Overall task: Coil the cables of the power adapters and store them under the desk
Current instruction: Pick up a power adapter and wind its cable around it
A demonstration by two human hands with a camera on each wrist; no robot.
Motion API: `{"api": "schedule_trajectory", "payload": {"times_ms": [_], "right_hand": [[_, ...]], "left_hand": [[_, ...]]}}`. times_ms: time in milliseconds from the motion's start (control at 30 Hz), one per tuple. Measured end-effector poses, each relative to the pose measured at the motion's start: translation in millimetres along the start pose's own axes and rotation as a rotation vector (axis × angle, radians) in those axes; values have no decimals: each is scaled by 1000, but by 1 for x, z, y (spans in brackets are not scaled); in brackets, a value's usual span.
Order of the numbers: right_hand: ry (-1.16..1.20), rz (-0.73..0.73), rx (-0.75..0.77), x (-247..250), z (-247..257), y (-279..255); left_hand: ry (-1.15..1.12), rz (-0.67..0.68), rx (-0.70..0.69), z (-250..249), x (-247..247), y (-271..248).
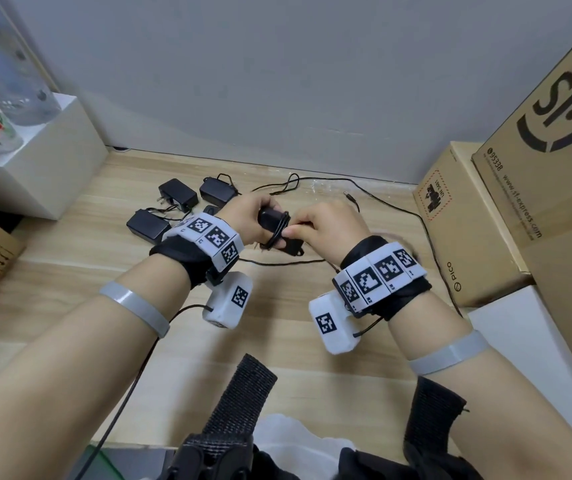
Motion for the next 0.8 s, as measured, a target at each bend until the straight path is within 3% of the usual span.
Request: {"api": "schedule_trajectory", "payload": {"times_ms": [167,367,467,567,800], "right_hand": [[53,-136,-2,23,-12,2],[363,-203,-162,4,-61,5],[405,-139,-183,-14,-58,4],[418,-73,-140,-30,-44,7],[401,22,-67,-37,-24,3]], "left_hand": [[-5,315,-31,2,-28,-6],[-657,344,-247,-20,-15,-17],[-852,259,-294,-31,-9,-15],[-929,71,-261,-34,-2,-9],[-729,-148,-146,-23,10,-8]]}}
Point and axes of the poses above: each hand's wrist, its own y-axis towards the middle knuckle, its own x-axis out of the back of the hand, z = x × y, the point moved 9 cm from there along y, towards the middle knuckle, and after that the axes turned 10 degrees about z, right-handed, at the moved point
